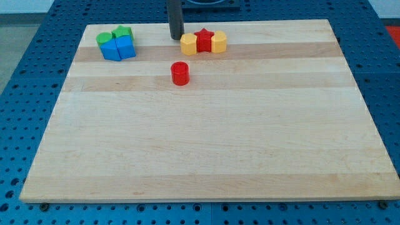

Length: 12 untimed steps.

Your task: Push the red circle into the yellow hexagon

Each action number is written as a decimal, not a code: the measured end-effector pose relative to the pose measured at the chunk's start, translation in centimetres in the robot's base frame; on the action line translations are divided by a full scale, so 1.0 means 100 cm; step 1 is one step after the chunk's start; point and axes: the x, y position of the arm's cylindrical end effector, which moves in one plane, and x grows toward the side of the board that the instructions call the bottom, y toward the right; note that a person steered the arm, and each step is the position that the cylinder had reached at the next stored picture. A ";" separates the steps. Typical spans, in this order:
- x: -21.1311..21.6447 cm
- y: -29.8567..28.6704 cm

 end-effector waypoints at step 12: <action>0.128 0.014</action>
